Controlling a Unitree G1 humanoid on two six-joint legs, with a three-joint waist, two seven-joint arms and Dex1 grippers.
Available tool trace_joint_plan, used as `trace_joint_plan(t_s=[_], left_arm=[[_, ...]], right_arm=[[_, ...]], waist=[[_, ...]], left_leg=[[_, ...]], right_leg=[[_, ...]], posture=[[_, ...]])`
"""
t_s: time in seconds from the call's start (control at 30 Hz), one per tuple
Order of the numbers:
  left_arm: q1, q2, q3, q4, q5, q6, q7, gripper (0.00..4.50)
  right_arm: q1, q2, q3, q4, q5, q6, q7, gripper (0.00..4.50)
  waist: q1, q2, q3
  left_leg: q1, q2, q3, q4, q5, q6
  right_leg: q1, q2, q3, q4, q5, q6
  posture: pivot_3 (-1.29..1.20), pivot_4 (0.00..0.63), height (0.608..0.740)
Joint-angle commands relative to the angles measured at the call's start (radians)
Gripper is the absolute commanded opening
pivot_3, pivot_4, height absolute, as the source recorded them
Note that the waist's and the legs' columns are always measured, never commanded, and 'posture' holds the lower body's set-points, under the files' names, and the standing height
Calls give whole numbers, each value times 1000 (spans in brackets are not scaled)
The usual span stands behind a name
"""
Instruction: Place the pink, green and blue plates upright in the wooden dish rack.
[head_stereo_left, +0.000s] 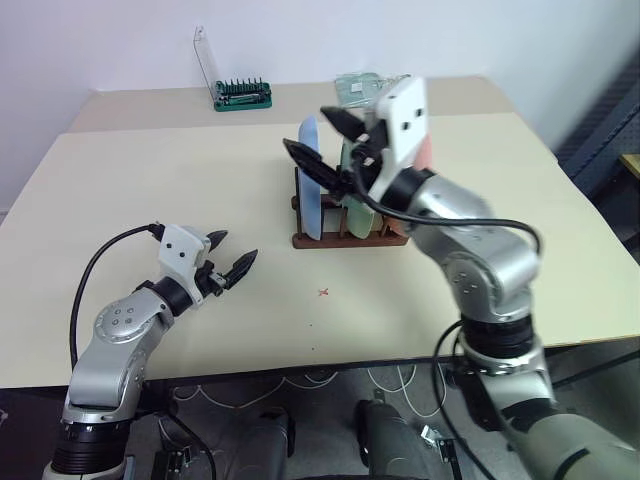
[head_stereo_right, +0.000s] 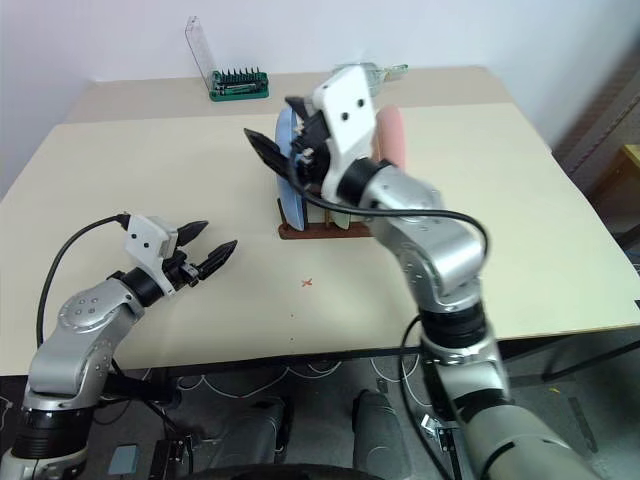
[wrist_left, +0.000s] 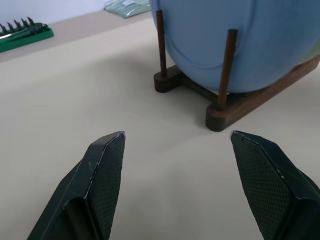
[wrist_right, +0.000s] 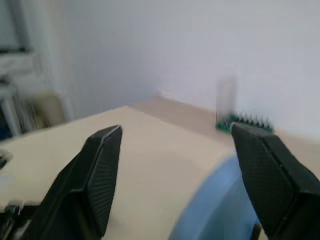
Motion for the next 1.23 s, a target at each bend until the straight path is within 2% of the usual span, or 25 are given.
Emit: trace_joint_plan(t_s=[0.03, 0.13, 0.23, 0.33, 0.4, 0.63, 0.93, 1.23], left_arm=[[-10, 4, 3, -12, -1, -23, -7, 3463], [-15, 4, -13, 9, 3, -29, -20, 3463], [-29, 3, -32, 39, 12, -43, -37, 3463], [-67, -7, -65, 93, 32, -68, -49, 3463], [-85, -16, -77, 118, 40, -78, -48, 3463], [-80, -14, -76, 176, 74, -125, -48, 3463], [-5, 5, -22, 178, 104, -164, -8, 3463], [3, -22, -31, 160, 120, -168, 34, 3463]], right_arm=[[67, -105, -150, -82, 43, -69, 91, 3505], [260, -260, -351, -81, 109, -58, 204, 3505], [457, -359, -468, -73, 134, -92, 308, 3505], [645, -380, -514, -46, 100, -145, 355, 3505], [696, -373, -499, -16, 62, -197, 350, 3505], [697, -315, -388, 126, -52, -317, 292, 3505], [632, -314, -374, 382, -108, -470, 316, 3505], [568, -311, -342, 439, -116, -493, 322, 3505]], waist=[[4, 0, 0], [23, -1, 0], [27, 1, 0], [26, 1, 0], [18, 2, 0], [22, 3, 0], [24, 4, 0], [21, 4, 0]], left_leg=[[0, 0, 0, 0, 0, 0], [0, 0, 0, 1, 0, 1], [0, 0, 2, 2, -2, 3], [0, 0, 2, 4, -2, 4], [1, 1, 4, 4, -2, 4], [1, 1, 6, 6, -2, 4], [1, 0, 5, 7, -2, 4], [2, 1, 5, 6, -2, 4]], right_leg=[[0, 0, 0, -1, 0, 0], [2, 0, 0, -1, 0, 0], [3, -1, 0, -2, -1, 0], [4, -1, 0, -1, -1, 0], [4, -1, 0, -1, -1, 0], [4, -1, 2, -1, -1, 1], [4, -1, 2, -1, -1, 1], [4, -1, 2, -1, -1, 1]], posture=[[0, 150, 740], [0, 150, 740], [0, 150, 740], [0, 150, 740], [0, 150, 740], [0, 150, 740], [0, 150, 740], [0, 150, 740]])
